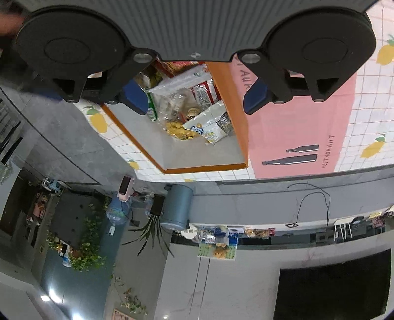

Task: Organize snacks

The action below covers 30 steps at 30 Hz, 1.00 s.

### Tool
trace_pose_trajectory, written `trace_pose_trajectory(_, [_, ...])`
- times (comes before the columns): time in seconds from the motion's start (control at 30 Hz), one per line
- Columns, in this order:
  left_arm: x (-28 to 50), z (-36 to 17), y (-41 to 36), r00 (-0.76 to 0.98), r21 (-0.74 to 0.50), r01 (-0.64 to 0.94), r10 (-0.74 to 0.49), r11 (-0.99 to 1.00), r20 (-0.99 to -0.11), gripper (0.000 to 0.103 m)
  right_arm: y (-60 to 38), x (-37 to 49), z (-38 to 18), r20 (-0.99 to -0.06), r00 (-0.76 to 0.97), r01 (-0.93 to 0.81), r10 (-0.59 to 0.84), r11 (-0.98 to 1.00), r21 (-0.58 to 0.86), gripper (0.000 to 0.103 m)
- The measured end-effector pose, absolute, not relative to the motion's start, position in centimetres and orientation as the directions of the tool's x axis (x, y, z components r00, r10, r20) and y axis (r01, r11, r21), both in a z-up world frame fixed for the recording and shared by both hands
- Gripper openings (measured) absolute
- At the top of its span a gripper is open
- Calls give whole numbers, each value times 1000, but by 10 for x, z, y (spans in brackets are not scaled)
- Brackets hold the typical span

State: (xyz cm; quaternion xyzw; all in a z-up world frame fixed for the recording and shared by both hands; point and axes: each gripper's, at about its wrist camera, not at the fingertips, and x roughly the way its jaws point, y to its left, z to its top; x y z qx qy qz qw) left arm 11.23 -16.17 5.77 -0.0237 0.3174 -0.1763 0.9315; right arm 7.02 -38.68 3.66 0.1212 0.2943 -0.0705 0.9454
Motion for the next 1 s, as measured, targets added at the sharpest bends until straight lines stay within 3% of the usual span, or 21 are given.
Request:
trace_pose_trajectory(0.47, [26, 73, -167, 759, -67, 258, -245, 964, -603, 96, -346, -40, 57, -583, 813, 135, -3, 974, 184, 100])
trace_pose_trajectory(0.77, [-10, 66, -165, 785, -13, 175, -147, 985, -602, 94, -329, -61, 52, -610, 792, 97, 17, 983, 154, 100])
trace_pose_trajectory(1.0, [-22, 69, -169, 776, -8, 186, -152, 983, -612, 94, -318, -67, 58, -611, 792, 77, -1, 992, 98, 100])
